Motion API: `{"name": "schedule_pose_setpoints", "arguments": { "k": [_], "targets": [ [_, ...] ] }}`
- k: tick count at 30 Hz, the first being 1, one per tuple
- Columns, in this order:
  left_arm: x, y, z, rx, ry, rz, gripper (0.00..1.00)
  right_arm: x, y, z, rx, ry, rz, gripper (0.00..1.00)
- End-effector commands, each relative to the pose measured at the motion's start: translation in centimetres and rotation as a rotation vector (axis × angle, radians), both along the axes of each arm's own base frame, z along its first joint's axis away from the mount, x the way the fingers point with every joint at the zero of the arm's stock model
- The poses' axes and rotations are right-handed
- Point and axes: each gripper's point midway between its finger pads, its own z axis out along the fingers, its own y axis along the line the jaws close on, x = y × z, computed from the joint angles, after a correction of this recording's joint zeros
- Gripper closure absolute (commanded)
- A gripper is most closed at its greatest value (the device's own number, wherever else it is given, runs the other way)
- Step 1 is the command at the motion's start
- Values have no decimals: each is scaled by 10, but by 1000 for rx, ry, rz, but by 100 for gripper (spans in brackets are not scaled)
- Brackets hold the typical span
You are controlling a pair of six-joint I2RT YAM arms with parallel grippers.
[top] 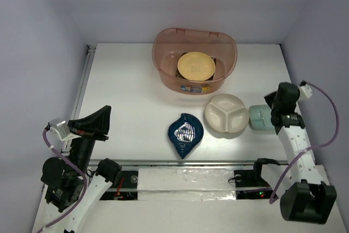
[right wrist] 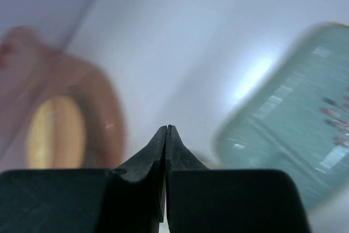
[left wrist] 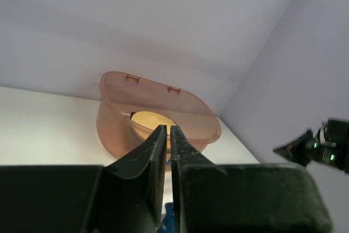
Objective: Place the plates into the plastic bin on the countertop
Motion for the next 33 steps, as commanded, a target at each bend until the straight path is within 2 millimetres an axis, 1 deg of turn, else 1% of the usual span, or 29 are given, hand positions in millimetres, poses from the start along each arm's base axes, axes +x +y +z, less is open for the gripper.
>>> {"name": "schedule_pose_setpoints", "arguments": {
  "k": [1, 2, 3, 5, 6, 8, 9, 10, 12, 14, 15, 16, 20, 21, 22, 26, 32, 33],
  "targets": [
    [-24, 14, 21, -64, -110, -2, 98, -37, -33, -42, 30, 59, -169, 95],
    [-25, 15, 22, -69, -114, -1, 99, -47, -46, -53, 30, 83, -223, 85],
    [-27, 16, 22, -73, -117, -8, 99, -61, -49, -74, 78, 130, -270, 62],
    [-29, 16, 23, -79, -124, -15, 99, -69, -57, -81, 103, 129, -317, 44],
    [-31, 18, 24, -85, -130, -11, 99, -76, -62, -88, 131, 135, -363, 29],
    [-34, 19, 25, -92, -134, -20, 95, -82, -65, -97, 168, 154, -397, 28],
    [-35, 20, 25, -100, -137, -23, 93, -85, -62, -104, 214, 164, -406, 29],
    [-36, 21, 25, -102, -137, -20, 90, -90, -62, -114, 240, 180, -424, 30],
    [-38, 23, 26, -112, -144, -21, 88, -95, -61, -123, 296, 183, -453, 32],
    [-39, 24, 27, -117, -146, -29, 86, -101, -66, -130, 325, 184, -490, 33],
    [-40, 24, 26, -122, -145, -36, 86, -101, -64, -132, 343, 184, -491, 35],
    [-40, 23, 26, -124, -143, -44, 85, -103, -65, -133, 353, 183, -503, 35],
    [-43, 25, 28, -132, -151, -51, 84, -101, -61, -140, 392, 212, -499, 35],
    [-45, 25, 28, -136, -153, -60, 84, -98, -56, -143, 422, 220, -487, 35],
    [-45, 26, 29, -138, -155, -59, 84, -97, -54, -152, 444, 254, -487, 34],
    [-47, 28, 29, -146, -161, -62, 83, -92, -50, -162, 494, 284, -495, 36],
    [-47, 27, 29, -149, -158, -76, 83, -98, -56, -167, 537, 264, -614, 40],
    [-47, 27, 30, -149, -159, -74, 83, -101, -55, -174, 556, 294, -636, 41]
  ]
}}
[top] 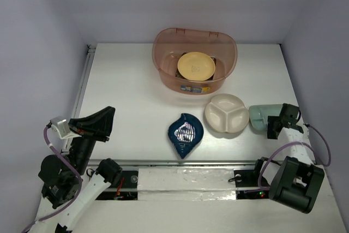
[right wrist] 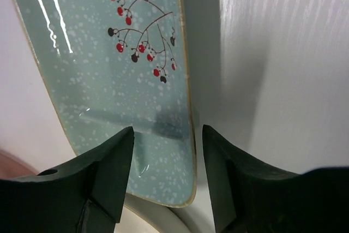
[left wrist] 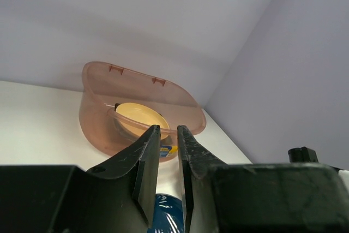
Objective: Place the plates into the plastic bin on the countertop
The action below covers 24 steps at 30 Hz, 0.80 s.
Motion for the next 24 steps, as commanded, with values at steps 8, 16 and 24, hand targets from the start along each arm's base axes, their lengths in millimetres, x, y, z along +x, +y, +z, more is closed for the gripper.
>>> {"name": "schedule_pose_setpoints", "arguments": {
  "k": [8, 16, 24],
  "targets": [
    [-42, 37, 30, -132, -161, 9, 82, 15, -6, -26, 73, 57, -68, 58],
    [-41, 36, 29, -126, -159, 9, 82, 30, -18, -17, 1, 13, -29, 100],
    [-37, 33, 25, -109, -137, 11, 82, 49, -35, 63, -223, -227, 46, 100]
  ]
}}
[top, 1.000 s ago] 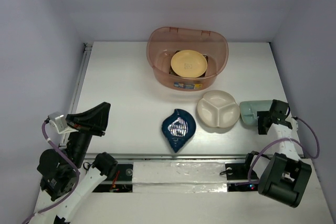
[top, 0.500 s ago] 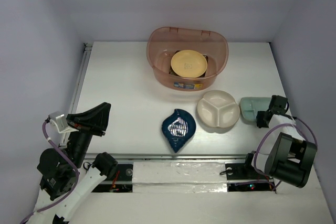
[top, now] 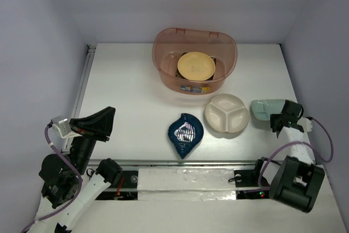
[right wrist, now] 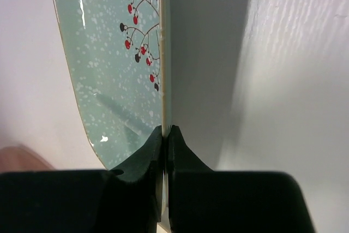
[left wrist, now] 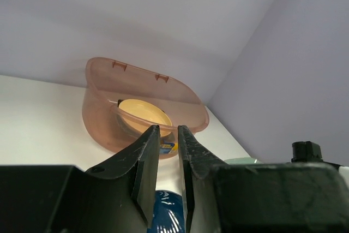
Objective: Place the plates into the plastic bin on the countertop
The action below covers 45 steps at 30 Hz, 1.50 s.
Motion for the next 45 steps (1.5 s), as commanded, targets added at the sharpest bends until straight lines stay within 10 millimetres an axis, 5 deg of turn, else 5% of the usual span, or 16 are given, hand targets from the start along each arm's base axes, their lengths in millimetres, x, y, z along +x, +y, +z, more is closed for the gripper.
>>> {"name": "schedule_pose_setpoints", "arguments": {
  "k": [1, 6, 11, 14, 16, 17, 19, 21, 22, 24, 28, 29, 32, 33, 35, 45],
  "targets": [
    [-38, 32, 28, -111, -150, 6, 82, 16, -19, 73, -217, -178, 59, 100],
    [-34, 27, 26, -96, -134, 2, 82, 14, -1, 175, -407, -395, 212, 100],
    [-29, 23, 24, -81, -120, 0, 82, 17, 42, 245, -443, -600, 429, 100],
    [-23, 20, 21, -67, -101, 11, 81, 35, 107, 299, -419, -758, 659, 100],
    [-19, 19, 18, -60, -87, 18, 80, 46, 114, 303, -436, -744, 680, 100],
    [-17, 18, 17, -55, -80, 19, 80, 49, 142, 330, -433, -801, 761, 100],
    [-13, 17, 15, -47, -64, 27, 80, 77, 168, 330, -403, -780, 870, 100],
    [-9, 16, 13, -36, -48, 42, 80, 90, 197, 362, -416, -841, 959, 100],
    [-5, 15, 10, -28, -32, 49, 80, 113, 207, 348, -414, -792, 1013, 100],
    [-4, 16, 9, -27, -25, 57, 80, 127, 225, 370, -423, -813, 1068, 100],
    [11, 12, -2, 3, 38, 92, 80, 168, 255, 361, -403, -786, 1174, 100],
    [12, 12, -3, 6, 43, 96, 80, 188, 260, 338, -376, -732, 1190, 100],
    [19, 9, -8, 25, 69, 109, 79, 211, 271, 336, -385, -721, 1230, 100],
    [23, 9, -9, 34, 80, 119, 80, 226, 276, 306, -349, -647, 1264, 100],
    [26, 7, -11, 45, 92, 123, 79, 234, 293, 305, -347, -644, 1328, 100],
    [36, 9, -18, 71, 123, 165, 79, 254, 324, 207, -258, -484, 1430, 100]
  ]
}}
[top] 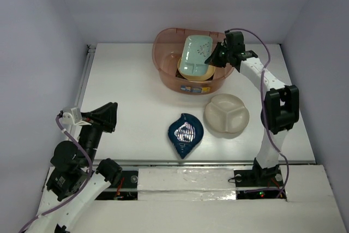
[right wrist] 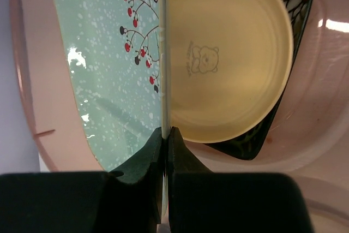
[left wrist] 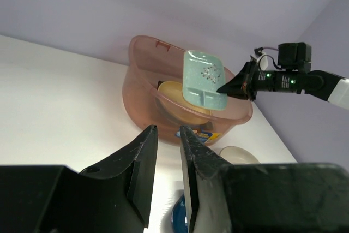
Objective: Place the plates into the plastic bin on the countertop
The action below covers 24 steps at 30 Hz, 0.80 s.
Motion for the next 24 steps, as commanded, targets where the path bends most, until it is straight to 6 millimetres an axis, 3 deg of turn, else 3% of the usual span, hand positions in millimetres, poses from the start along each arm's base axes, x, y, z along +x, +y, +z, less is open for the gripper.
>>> {"name": "schedule_pose_setpoints", "arguments": {
  "k": [1, 5, 6, 10, 15, 18, 19, 22, 24],
  "targets": [
    [4, 2, 11, -3, -19, 22, 79, 11, 19, 57, 73, -195, 71, 100],
    [7, 1, 11, 7, -18, 24, 79, 15, 21, 26, 57, -128, 78, 100],
    [8, 1, 10, 12, -15, 29, 79, 18, 21, 9, 48, -94, 75, 100],
    [10, -1, 10, 19, -17, 24, 79, 28, 22, -14, 21, -45, 70, 98],
    [11, -1, 9, 25, -15, 24, 78, 37, 20, -17, 12, -49, 50, 86],
    [12, -1, 9, 28, -16, 25, 78, 39, 16, -20, 0, -36, 21, 66],
    [11, -2, 10, 28, -18, 19, 79, 39, 15, -19, -4, -41, 14, 48],
    [11, -2, 10, 30, -21, 18, 78, 35, 8, -3, -17, -82, -12, 25],
    [12, -2, 10, 31, -25, 21, 78, 29, 3, 23, -22, -136, -18, 24]
  ]
}}
